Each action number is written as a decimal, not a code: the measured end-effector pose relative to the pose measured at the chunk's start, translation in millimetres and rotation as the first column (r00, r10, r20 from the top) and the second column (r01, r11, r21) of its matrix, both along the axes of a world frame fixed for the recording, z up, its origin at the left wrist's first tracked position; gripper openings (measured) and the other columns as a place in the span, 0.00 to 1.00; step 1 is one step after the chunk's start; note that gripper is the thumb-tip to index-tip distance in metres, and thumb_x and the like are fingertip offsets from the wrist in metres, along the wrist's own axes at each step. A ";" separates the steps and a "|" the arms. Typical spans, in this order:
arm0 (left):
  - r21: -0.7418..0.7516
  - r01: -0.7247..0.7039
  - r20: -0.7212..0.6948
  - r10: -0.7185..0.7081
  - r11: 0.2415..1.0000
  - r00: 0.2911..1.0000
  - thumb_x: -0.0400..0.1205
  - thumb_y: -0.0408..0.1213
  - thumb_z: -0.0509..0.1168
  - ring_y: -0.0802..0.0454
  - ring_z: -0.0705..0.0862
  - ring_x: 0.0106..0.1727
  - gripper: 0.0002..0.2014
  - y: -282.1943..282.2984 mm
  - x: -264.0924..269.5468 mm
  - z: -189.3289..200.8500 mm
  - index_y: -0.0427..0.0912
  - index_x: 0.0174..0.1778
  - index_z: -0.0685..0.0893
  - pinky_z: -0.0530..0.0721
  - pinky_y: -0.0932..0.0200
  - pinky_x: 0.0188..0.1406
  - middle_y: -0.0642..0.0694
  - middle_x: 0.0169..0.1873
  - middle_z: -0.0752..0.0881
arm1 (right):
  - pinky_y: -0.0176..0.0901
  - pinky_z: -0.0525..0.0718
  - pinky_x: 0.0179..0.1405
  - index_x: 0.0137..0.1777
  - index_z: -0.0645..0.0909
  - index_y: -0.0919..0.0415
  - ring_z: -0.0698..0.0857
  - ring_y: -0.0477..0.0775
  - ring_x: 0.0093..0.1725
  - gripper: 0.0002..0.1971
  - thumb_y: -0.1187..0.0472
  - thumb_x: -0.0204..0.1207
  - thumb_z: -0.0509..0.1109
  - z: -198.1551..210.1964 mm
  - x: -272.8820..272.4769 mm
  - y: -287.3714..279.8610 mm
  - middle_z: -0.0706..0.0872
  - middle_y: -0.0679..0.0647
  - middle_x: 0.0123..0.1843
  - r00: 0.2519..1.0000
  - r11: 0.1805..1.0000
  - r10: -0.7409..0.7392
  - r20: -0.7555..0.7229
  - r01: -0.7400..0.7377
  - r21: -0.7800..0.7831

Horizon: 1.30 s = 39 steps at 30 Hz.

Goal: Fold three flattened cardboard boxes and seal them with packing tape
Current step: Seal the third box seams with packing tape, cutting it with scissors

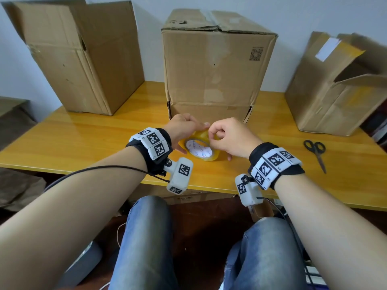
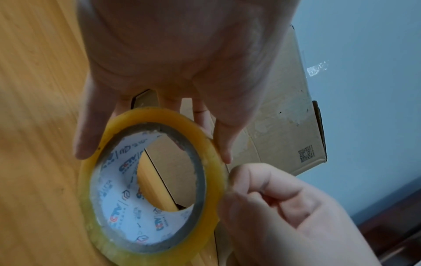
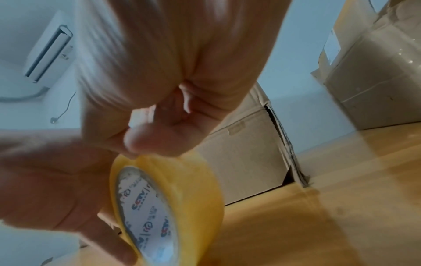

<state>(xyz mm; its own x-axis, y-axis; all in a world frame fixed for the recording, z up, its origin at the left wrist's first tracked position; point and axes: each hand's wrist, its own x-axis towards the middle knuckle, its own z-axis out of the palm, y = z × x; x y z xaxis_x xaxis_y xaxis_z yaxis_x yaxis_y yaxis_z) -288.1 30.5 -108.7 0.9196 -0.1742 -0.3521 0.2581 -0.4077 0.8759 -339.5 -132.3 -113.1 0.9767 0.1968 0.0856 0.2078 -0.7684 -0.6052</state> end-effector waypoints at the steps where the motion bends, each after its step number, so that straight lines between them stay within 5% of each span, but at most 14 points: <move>1: -0.002 -0.006 -0.003 0.006 1.000 1.000 0.78 0.50 0.76 0.40 0.81 0.63 0.14 -0.7 0.3 0.2 0.46 0.46 0.80 0.89 0.30 0.49 0.47 0.52 0.82 | 0.48 0.82 0.21 0.37 0.84 0.56 0.78 0.49 0.17 0.07 0.65 0.77 0.73 0.3 0.5 -1.8 0.65 0.43 0.19 1.000 1.000 -0.003 0.024 0.003 0.000; 4: -0.004 -0.036 -0.007 0.036 0.999 0.999 0.77 0.51 0.77 0.39 0.80 0.63 0.16 -2.5 -0.7 3.3 0.48 0.40 0.78 0.89 0.29 0.45 0.50 0.50 0.81 | 0.47 0.86 0.29 0.35 0.88 0.57 0.80 0.48 0.25 0.08 0.64 0.75 0.73 9.7 4.8 -5.9 0.79 0.44 0.24 0.996 0.999 -0.038 0.082 0.040 -0.022; 7: 0.029 -0.003 -0.017 0.003 1.000 1.000 0.78 0.51 0.76 0.39 0.79 0.61 0.16 -6.9 -0.5 6.2 0.47 0.45 0.77 0.89 0.28 0.45 0.49 0.52 0.81 | 0.41 0.81 0.38 0.33 0.90 0.57 0.85 0.46 0.36 0.10 0.55 0.74 0.78 16.1 6.1 -8.2 0.89 0.48 0.35 0.982 0.991 -0.110 0.151 0.119 -0.058; 10: 0.065 0.011 -0.009 -0.010 0.998 1.000 0.79 0.50 0.75 0.41 0.80 0.54 0.14 -10.3 -1.0 7.7 0.47 0.49 0.78 0.89 0.29 0.45 0.47 0.50 0.81 | 0.39 0.80 0.33 0.36 0.91 0.51 0.84 0.43 0.32 0.07 0.51 0.73 0.80 16.5 5.5 -7.7 0.89 0.44 0.33 0.967 0.980 -0.201 0.155 0.198 0.034; 13: 0.079 0.004 0.005 -0.004 0.997 1.000 0.78 0.51 0.75 0.45 0.79 0.47 0.16 -13.2 -2.0 7.6 0.46 0.48 0.79 0.90 0.30 0.44 0.47 0.49 0.80 | 0.52 0.88 0.34 0.34 0.92 0.55 0.86 0.59 0.32 0.10 0.52 0.74 0.78 16.8 2.9 -0.6 0.88 0.49 0.29 0.980 0.980 -0.182 0.077 0.187 -0.068; 15: 0.082 -0.004 0.001 0.004 0.997 1.000 0.78 0.51 0.75 0.46 0.78 0.45 0.16 -14.6 -1.8 7.3 0.45 0.47 0.79 0.90 0.30 0.44 0.47 0.48 0.80 | 0.55 0.90 0.35 0.31 0.91 0.56 0.85 0.60 0.30 0.11 0.55 0.74 0.78 17.5 2.6 1.7 0.86 0.50 0.27 0.978 0.976 -0.199 0.061 0.204 -0.074; 20: 0.068 -0.002 -0.013 0.002 0.998 1.000 0.77 0.52 0.76 0.41 0.79 0.54 0.17 -13.2 -2.2 7.0 0.45 0.44 0.78 0.89 0.28 0.47 0.47 0.50 0.80 | 0.63 0.92 0.33 0.34 0.93 0.59 0.90 0.66 0.35 0.08 0.59 0.73 0.78 20.2 7.2 0.1 0.91 0.59 0.35 0.977 0.977 -0.210 -0.048 0.208 -0.036; 22: 0.057 0.005 -0.023 -0.003 0.998 1.000 0.77 0.52 0.76 0.39 0.78 0.58 0.17 -13.1 -2.6 6.4 0.45 0.45 0.77 0.88 0.28 0.48 0.47 0.51 0.79 | 0.60 0.91 0.30 0.35 0.91 0.65 0.89 0.67 0.33 0.09 0.60 0.72 0.76 19.8 7.8 0.1 0.89 0.67 0.37 0.979 0.981 -0.193 -0.064 0.190 -0.049; 24: 0.054 0.009 -0.029 -0.007 0.998 1.000 0.77 0.52 0.76 0.39 0.77 0.60 0.17 -11.9 -2.2 5.9 0.45 0.45 0.77 0.88 0.28 0.48 0.47 0.53 0.79 | 0.46 0.85 0.20 0.27 0.83 0.68 0.84 0.66 0.25 0.16 0.60 0.73 0.73 17.0 7.9 2.8 0.80 0.73 0.33 0.982 0.983 -0.178 -0.062 0.175 -0.052; 27: 0.044 0.006 -0.032 -0.005 0.999 0.999 0.78 0.49 0.76 0.39 0.76 0.60 0.15 -11.4 -1.8 5.9 0.46 0.44 0.77 0.88 0.28 0.49 0.46 0.54 0.79 | 0.37 0.70 0.16 0.25 0.74 0.60 0.76 0.57 0.18 0.18 0.58 0.75 0.72 10.6 7.1 6.4 0.74 0.61 0.26 0.986 0.986 -0.161 -0.032 0.160 -0.040; 31: 0.034 -0.002 -0.042 0.004 0.999 0.999 0.80 0.45 0.74 0.38 0.76 0.60 0.10 -9.3 -2.4 6.0 0.47 0.43 0.80 0.89 0.31 0.50 0.47 0.53 0.80 | 0.41 0.77 0.19 0.31 0.81 0.56 0.74 0.50 0.20 0.11 0.58 0.75 0.73 2.2 3.3 9.8 0.74 0.48 0.20 0.996 0.995 -0.092 0.016 0.092 -0.023; 35: 0.041 -0.012 -0.027 0.013 0.999 1.000 0.81 0.43 0.72 0.38 0.79 0.58 0.07 -10.6 -1.3 3.5 0.46 0.47 0.81 0.90 0.31 0.47 0.44 0.56 0.81 | 0.40 0.72 0.29 0.33 0.81 0.55 0.70 0.47 0.25 0.08 0.61 0.73 0.74 -0.5 1.3 6.1 0.71 0.45 0.22 0.997 0.999 -0.026 0.066 0.028 -0.040; 37: 0.036 -0.036 -0.028 0.037 0.999 0.999 0.80 0.46 0.74 0.42 0.80 0.50 0.13 -9.5 0.1 3.2 0.45 0.56 0.83 0.89 0.29 0.46 0.45 0.56 0.81 | 0.42 0.74 0.30 0.33 0.83 0.54 0.71 0.46 0.25 0.08 0.62 0.72 0.74 4.9 -1.8 7.7 0.71 0.43 0.21 0.999 0.999 0.028 0.037 -0.027 -0.030; 39: 0.024 -0.046 -0.047 0.047 0.999 0.998 0.79 0.46 0.74 0.40 0.82 0.52 0.15 -5.6 2.7 3.4 0.45 0.57 0.83 0.89 0.28 0.47 0.43 0.59 0.82 | 0.41 0.76 0.31 0.32 0.84 0.54 0.73 0.43 0.25 0.06 0.62 0.70 0.74 12.0 -7.1 13.9 0.74 0.42 0.22 0.994 0.997 0.073 0.080 -0.070 -0.039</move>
